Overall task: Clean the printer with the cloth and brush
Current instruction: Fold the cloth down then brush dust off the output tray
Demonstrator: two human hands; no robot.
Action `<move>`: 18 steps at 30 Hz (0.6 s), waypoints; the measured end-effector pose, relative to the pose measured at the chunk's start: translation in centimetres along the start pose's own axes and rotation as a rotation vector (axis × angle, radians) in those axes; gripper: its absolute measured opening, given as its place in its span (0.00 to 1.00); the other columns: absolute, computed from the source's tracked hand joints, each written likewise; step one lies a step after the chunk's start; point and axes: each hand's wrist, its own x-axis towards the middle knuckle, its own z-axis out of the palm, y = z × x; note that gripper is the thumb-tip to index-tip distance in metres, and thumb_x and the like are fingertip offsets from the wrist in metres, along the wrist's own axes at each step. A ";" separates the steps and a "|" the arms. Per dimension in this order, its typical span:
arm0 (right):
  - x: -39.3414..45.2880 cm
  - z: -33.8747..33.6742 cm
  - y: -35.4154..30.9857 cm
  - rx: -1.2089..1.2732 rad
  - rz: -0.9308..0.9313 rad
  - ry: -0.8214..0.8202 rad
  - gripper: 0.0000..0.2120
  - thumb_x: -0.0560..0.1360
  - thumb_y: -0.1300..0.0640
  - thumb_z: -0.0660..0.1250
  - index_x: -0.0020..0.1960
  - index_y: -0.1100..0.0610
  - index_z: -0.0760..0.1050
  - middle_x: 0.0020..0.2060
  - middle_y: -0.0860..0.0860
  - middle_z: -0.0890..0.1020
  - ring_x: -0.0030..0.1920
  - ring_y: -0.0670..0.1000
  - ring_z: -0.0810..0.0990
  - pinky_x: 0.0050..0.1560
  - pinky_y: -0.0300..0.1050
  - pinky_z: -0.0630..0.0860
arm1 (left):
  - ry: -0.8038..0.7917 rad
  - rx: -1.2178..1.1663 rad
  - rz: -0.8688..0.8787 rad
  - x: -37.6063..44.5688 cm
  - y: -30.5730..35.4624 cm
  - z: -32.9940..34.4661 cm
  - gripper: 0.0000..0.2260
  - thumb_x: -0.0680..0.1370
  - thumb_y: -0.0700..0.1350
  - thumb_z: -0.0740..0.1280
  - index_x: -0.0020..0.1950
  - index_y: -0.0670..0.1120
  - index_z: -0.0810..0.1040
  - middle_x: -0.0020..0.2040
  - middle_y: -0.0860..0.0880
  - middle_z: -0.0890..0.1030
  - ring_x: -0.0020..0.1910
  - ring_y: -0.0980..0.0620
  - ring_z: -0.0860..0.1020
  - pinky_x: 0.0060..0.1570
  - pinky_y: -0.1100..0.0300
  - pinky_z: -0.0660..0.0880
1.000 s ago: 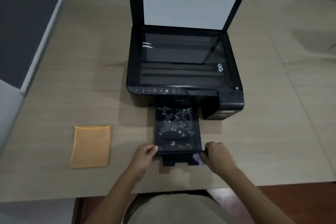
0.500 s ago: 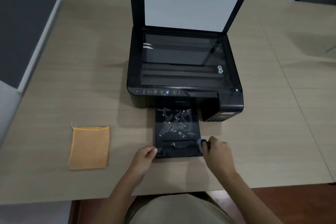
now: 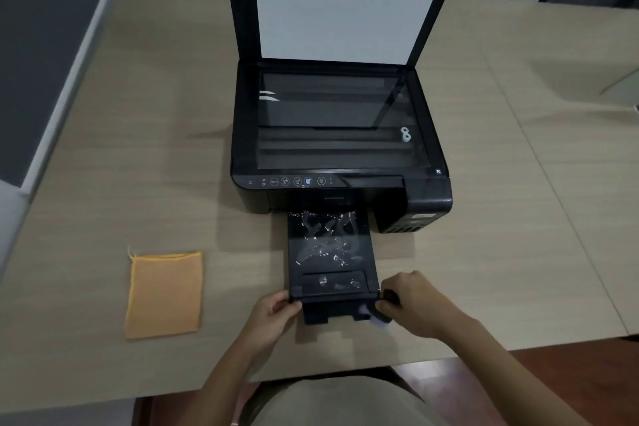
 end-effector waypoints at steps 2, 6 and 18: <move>-0.2 0.2 0.2 0.035 -0.001 -0.016 0.12 0.73 0.53 0.64 0.33 0.55 0.71 0.30 0.53 0.76 0.33 0.55 0.73 0.28 0.40 0.63 | -0.006 0.003 0.013 0.0 0.0 0.0 0.09 0.78 0.34 0.66 0.52 0.44 0.82 0.44 0.51 0.86 0.45 0.57 0.82 0.46 0.71 0.76; 1.4 -0.7 0.4 0.044 0.170 0.439 0.14 0.72 0.56 0.68 0.31 0.61 0.73 0.25 0.55 0.72 0.27 0.58 0.69 0.25 0.45 0.58 | 0.005 0.024 0.064 -0.4 0.0 0.1 0.09 0.77 0.34 0.67 0.53 0.45 0.83 0.46 0.50 0.87 0.46 0.56 0.82 0.48 0.68 0.76; 5.4 6.3 -8.9 0.166 -0.031 0.176 0.15 0.76 0.50 0.58 0.46 0.61 0.76 0.43 0.62 0.82 0.45 0.62 0.79 0.43 0.52 0.73 | 0.064 0.145 0.046 -0.3 -0.3 -0.1 0.11 0.77 0.32 0.65 0.49 0.48 0.80 0.42 0.50 0.84 0.40 0.62 0.79 0.41 0.67 0.75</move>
